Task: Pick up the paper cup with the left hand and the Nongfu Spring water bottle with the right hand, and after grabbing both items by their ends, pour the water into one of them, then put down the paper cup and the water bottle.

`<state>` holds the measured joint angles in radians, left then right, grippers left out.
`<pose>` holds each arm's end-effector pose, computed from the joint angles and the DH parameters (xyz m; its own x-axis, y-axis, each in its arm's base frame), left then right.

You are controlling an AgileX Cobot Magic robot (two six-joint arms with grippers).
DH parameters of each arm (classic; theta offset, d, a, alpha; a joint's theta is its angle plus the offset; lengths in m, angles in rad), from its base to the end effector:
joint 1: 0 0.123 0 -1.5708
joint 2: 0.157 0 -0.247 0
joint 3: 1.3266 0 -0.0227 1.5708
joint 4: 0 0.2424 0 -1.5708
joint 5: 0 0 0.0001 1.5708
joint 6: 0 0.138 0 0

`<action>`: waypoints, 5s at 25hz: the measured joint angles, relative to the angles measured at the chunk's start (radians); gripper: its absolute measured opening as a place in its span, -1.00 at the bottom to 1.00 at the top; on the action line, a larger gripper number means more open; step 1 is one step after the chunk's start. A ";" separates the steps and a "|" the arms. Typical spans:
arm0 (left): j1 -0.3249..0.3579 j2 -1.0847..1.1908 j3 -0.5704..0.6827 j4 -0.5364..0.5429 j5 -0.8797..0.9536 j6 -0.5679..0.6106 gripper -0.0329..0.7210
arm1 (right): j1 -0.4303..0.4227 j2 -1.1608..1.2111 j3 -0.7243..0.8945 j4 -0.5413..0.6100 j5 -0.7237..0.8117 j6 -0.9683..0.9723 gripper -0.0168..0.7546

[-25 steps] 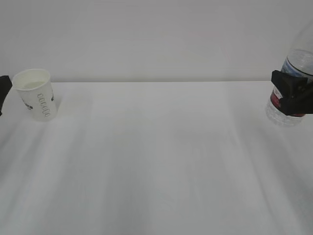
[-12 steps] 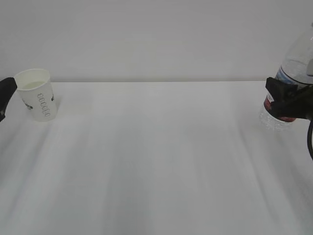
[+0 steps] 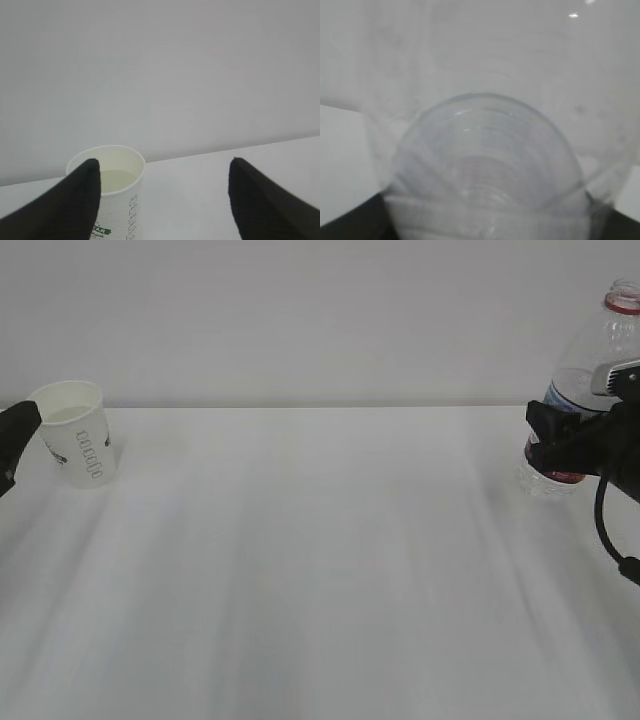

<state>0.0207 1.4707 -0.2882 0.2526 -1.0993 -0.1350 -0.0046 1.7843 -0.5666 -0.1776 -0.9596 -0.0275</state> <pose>0.2803 -0.0249 0.1631 -0.0129 -0.0181 -0.9998 0.2022 0.9791 -0.0203 0.3477 0.0184 0.1193 -0.1580 -0.1277 -0.9791 -0.1597 0.9819 -0.1023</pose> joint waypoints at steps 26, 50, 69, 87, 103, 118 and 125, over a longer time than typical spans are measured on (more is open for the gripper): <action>0.000 0.000 0.000 0.009 0.000 0.000 0.60 | 0.000 0.214 -0.129 0.006 -0.015 -0.012 0.19; 0.000 0.000 0.000 0.012 0.000 0.000 0.60 | 0.000 0.229 -0.140 0.035 -0.028 -0.028 0.19; 0.000 0.000 0.000 0.012 0.000 0.000 0.55 | 0.000 0.267 -0.142 -0.001 -0.097 0.016 0.74; 0.000 -0.009 0.000 0.014 0.000 0.000 0.53 | -0.002 0.200 0.018 0.015 -0.176 0.044 0.74; 0.000 -0.239 0.002 0.014 0.215 -0.023 0.53 | -0.002 -0.035 0.166 0.025 -0.180 0.036 0.71; 0.000 -0.630 0.006 0.012 0.530 -0.087 0.53 | -0.002 -0.338 0.242 0.058 -0.153 0.035 0.65; 0.000 -0.816 -0.005 -0.010 0.726 -0.123 0.53 | -0.002 -0.481 0.242 0.056 -0.054 0.035 0.62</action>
<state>0.0207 0.6550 -0.2935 0.2426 -0.3735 -0.2577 -0.0065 1.3038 -0.3250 -0.1217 -1.0134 0.0073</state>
